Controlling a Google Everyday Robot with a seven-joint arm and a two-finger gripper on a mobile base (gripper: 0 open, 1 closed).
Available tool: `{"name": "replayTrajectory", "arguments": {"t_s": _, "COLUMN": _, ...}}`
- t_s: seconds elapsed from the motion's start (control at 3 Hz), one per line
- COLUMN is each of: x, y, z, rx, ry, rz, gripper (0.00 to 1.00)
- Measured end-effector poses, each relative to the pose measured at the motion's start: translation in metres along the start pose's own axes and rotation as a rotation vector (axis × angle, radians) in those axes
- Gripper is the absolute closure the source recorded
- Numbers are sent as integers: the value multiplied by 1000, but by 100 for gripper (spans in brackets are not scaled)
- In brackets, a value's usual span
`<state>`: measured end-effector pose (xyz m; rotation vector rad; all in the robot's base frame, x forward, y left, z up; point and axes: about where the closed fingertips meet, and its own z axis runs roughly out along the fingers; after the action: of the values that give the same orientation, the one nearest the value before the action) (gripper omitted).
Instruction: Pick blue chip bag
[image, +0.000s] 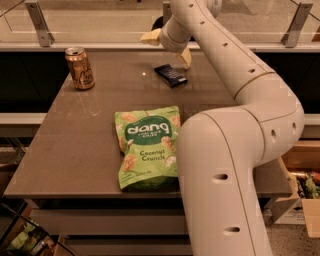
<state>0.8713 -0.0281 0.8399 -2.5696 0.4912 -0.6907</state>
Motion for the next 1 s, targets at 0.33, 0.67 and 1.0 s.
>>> {"name": "replayTrajectory", "arguments": {"t_s": 0.33, "x": 0, "y": 0, "z": 0, "rx": 0, "ry": 0, "rz": 0, "gripper": 0}}
{"name": "replayTrajectory", "arguments": {"t_s": 0.67, "x": 0, "y": 0, "z": 0, "rx": 0, "ry": 0, "rz": 0, "gripper": 0}}
{"name": "replayTrajectory", "arguments": {"t_s": 1.0, "x": -1, "y": -6, "z": 6, "rx": 4, "ry": -4, "rz": -3, "gripper": 0}}
